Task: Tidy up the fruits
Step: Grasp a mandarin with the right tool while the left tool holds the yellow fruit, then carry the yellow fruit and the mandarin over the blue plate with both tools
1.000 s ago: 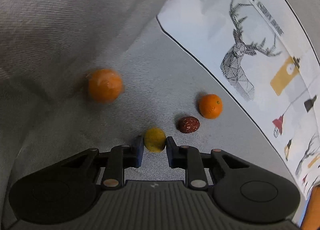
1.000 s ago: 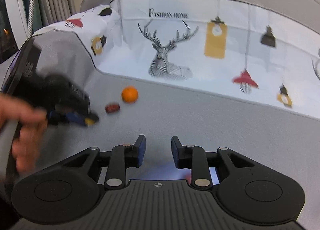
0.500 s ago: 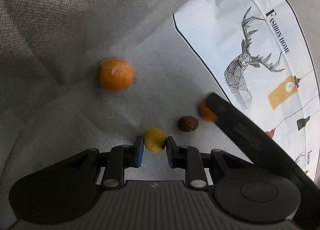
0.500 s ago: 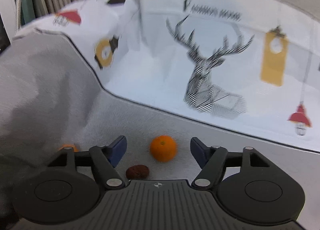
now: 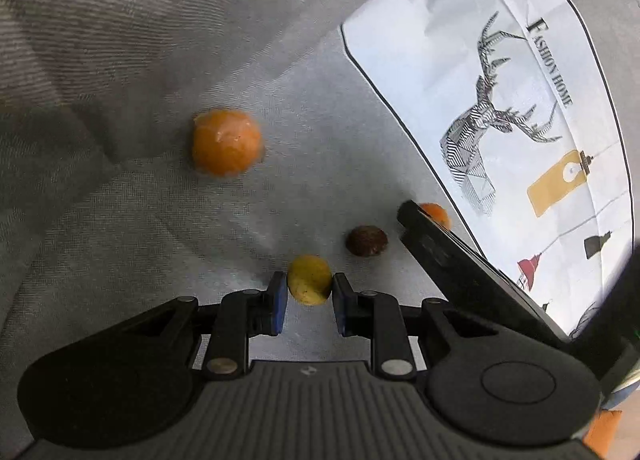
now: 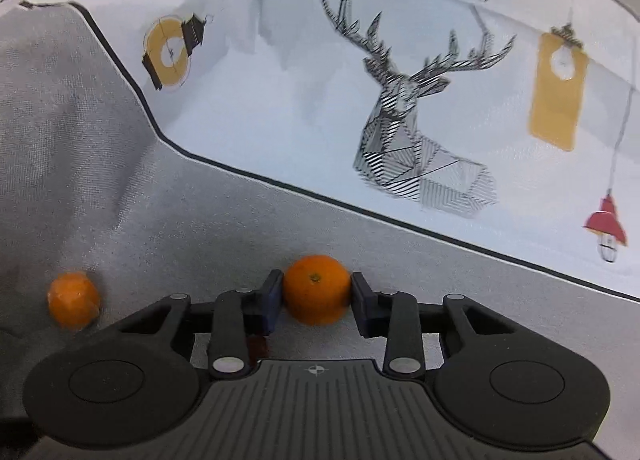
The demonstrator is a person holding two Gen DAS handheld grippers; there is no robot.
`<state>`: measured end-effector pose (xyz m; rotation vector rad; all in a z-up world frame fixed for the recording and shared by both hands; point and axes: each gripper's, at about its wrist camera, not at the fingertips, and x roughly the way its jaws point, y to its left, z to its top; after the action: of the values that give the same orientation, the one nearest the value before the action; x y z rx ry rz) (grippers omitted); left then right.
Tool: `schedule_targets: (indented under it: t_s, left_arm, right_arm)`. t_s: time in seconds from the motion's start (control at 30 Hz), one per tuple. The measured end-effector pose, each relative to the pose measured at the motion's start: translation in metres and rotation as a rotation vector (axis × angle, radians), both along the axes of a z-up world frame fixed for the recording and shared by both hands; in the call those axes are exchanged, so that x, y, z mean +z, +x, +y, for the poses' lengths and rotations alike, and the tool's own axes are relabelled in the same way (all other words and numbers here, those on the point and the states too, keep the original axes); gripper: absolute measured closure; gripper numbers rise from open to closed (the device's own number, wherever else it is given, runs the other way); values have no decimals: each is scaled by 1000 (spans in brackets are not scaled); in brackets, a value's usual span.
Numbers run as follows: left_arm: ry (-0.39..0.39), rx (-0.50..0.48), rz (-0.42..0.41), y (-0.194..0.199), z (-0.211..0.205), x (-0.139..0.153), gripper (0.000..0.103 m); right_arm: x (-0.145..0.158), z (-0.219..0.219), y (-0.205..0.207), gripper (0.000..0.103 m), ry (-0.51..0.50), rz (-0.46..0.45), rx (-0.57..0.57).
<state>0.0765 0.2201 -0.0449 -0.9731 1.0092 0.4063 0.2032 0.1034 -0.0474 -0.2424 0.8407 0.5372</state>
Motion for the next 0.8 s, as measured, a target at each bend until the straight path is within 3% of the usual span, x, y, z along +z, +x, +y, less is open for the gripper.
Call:
schedule_targets:
  t_s: [0.2,0.53,0.67,0.8]
  left_arm:
    - [10,-3,-26,-4,-2,7,77]
    - [90,-21,-72,-21,-18,25,77]
    - [141,-36,-64,-29,-28,32,77]
    - [195,-46,-54,-38,-37,40,77]
  right_arm:
    - [37,-60,-24,66,79,-25,-38]
    - [84,-184,-116,66,174,-94,-70]
    - [88,-224,-144,66,191,-137,-78]
    - [73,-257,-163,66,224,-127,-118]
